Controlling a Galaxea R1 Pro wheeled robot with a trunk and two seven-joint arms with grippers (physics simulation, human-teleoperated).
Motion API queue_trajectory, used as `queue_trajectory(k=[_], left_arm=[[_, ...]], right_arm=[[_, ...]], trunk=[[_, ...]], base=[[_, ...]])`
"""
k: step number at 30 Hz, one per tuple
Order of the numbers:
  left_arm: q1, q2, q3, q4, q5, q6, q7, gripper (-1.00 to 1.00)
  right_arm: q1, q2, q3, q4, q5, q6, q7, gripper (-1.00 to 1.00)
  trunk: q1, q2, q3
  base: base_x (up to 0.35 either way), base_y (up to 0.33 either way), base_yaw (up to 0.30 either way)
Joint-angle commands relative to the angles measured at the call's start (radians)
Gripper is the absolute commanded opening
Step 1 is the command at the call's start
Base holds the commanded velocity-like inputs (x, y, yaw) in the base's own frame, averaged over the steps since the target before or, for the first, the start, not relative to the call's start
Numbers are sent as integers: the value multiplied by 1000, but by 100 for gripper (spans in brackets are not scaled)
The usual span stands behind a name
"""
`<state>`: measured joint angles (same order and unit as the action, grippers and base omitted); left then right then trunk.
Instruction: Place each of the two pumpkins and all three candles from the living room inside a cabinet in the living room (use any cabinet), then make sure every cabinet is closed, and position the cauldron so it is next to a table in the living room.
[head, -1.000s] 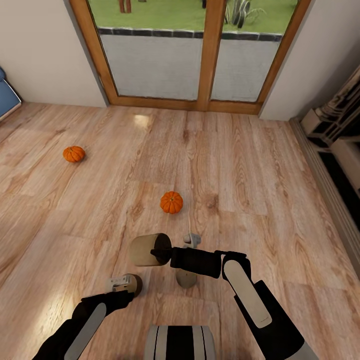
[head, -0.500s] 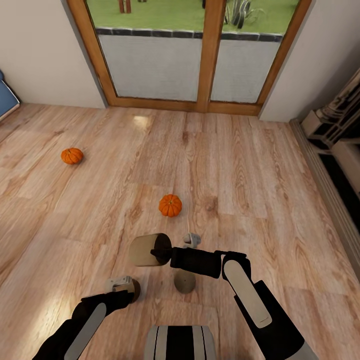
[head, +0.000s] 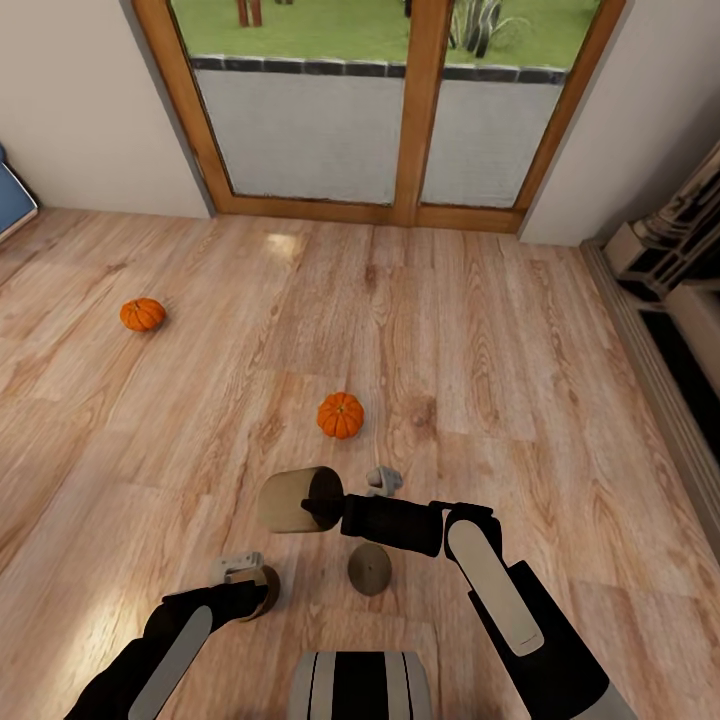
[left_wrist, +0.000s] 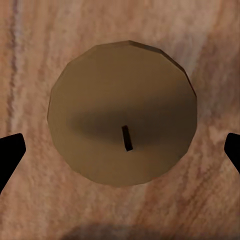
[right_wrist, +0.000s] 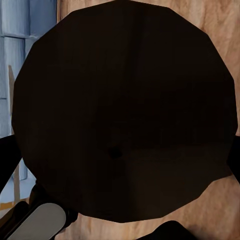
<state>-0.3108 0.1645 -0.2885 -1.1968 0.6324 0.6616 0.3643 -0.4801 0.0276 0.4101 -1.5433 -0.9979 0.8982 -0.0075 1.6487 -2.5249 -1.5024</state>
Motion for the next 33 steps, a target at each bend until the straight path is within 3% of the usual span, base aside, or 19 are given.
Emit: queue_trajectory(k=[1,33], left_arm=[[-1,1,-3,-1,10,1,10,100],[-1,1,-1,-4,10,1,10,100]], right_arm=[[-1,0,-1,-1,-2,4,0,-100],[0,0,-1,0,-2,4,0,-100]], trunk=[[0,0,-1],[0,0,-1]], base=[[71,0,0],[49,0,0]])
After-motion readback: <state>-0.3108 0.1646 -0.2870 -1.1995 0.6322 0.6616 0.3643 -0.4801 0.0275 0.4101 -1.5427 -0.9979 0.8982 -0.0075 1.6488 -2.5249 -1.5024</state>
